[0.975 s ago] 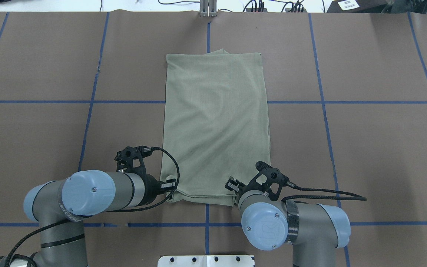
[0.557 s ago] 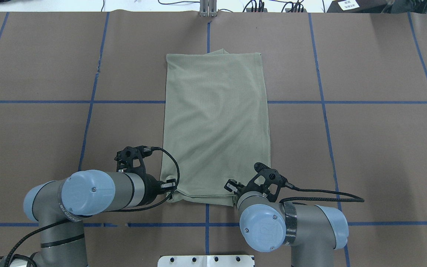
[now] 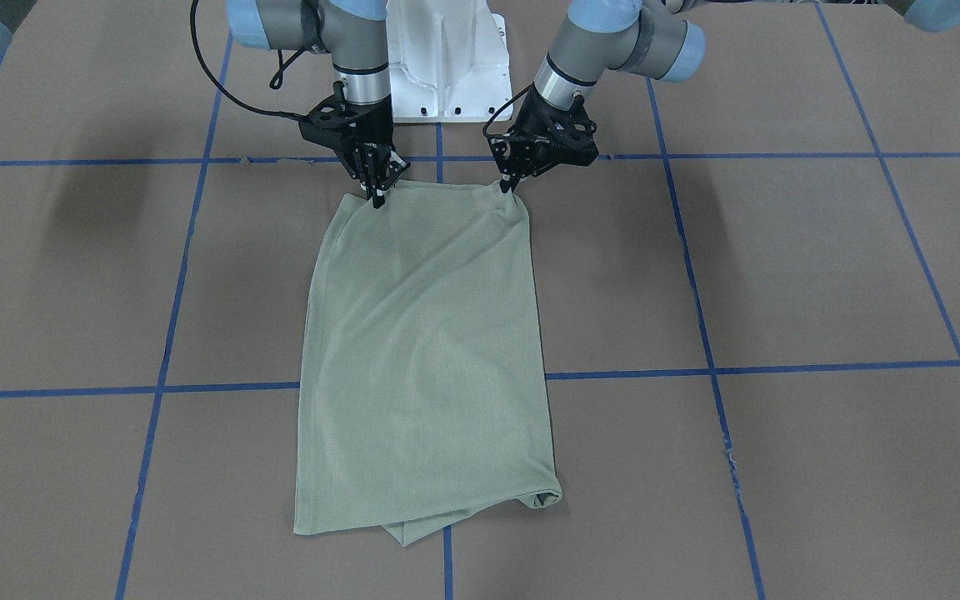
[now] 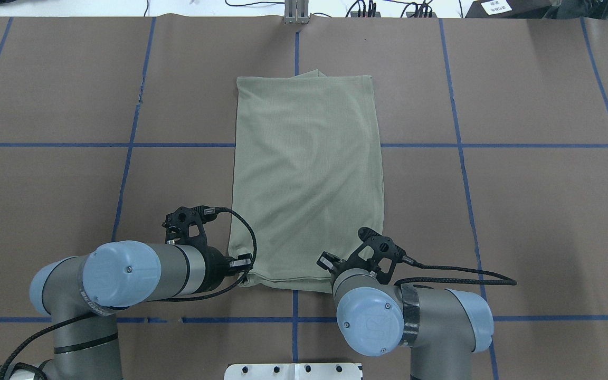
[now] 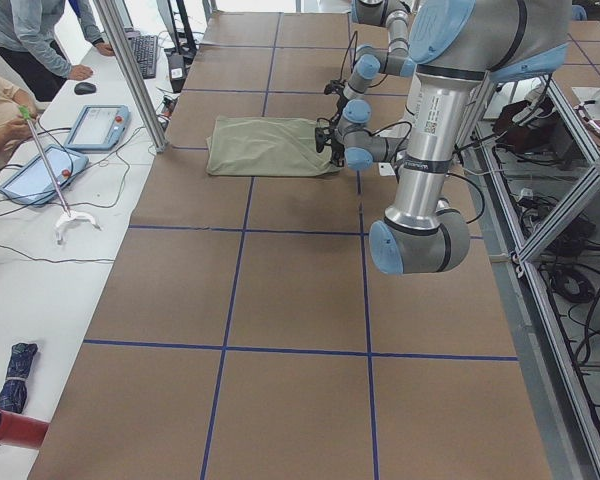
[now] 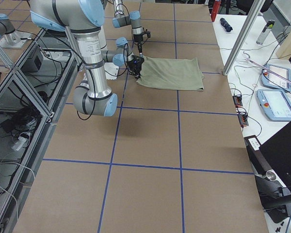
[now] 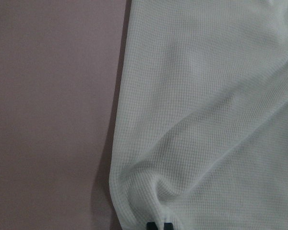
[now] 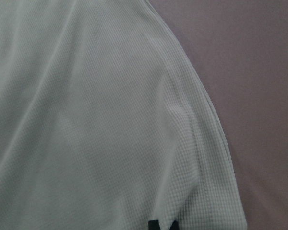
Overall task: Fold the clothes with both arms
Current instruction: 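Grasp the shirt's near edge with both grippers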
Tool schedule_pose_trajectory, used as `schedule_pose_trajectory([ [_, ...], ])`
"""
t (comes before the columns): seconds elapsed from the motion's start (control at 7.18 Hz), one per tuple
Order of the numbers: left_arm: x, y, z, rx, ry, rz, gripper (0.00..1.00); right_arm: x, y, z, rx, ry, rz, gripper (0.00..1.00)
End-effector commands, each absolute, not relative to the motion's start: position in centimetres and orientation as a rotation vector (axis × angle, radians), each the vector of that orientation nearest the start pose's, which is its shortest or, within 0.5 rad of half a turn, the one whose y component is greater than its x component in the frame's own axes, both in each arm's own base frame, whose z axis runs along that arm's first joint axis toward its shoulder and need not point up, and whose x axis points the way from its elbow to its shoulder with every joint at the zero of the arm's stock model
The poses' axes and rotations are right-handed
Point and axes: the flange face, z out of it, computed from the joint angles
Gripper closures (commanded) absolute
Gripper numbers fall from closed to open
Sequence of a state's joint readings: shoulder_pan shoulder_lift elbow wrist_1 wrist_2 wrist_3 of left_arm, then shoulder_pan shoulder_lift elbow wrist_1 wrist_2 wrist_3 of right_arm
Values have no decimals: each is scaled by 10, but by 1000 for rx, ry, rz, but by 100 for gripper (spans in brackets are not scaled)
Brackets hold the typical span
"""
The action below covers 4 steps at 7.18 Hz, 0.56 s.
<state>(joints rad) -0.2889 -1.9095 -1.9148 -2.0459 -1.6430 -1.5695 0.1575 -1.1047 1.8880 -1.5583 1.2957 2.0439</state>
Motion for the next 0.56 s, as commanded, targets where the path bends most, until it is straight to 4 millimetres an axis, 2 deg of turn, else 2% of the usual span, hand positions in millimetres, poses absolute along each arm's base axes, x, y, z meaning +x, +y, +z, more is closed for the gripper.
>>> schedule_pose_trajectory([
  [0.0,444,-263,196,69,1172,-181,100,-507,-249,190,120,-871,707,100],
  [0.14,387,-242,155,39,1181,-160,100,-466,-236,159,99,-878,694,100],
  [0.28,349,-230,127,39,1189,-157,100,-435,-226,137,59,-895,677,100],
  [0.42,334,-225,108,38,1192,-159,100,-414,-222,119,41,-931,672,100],
])
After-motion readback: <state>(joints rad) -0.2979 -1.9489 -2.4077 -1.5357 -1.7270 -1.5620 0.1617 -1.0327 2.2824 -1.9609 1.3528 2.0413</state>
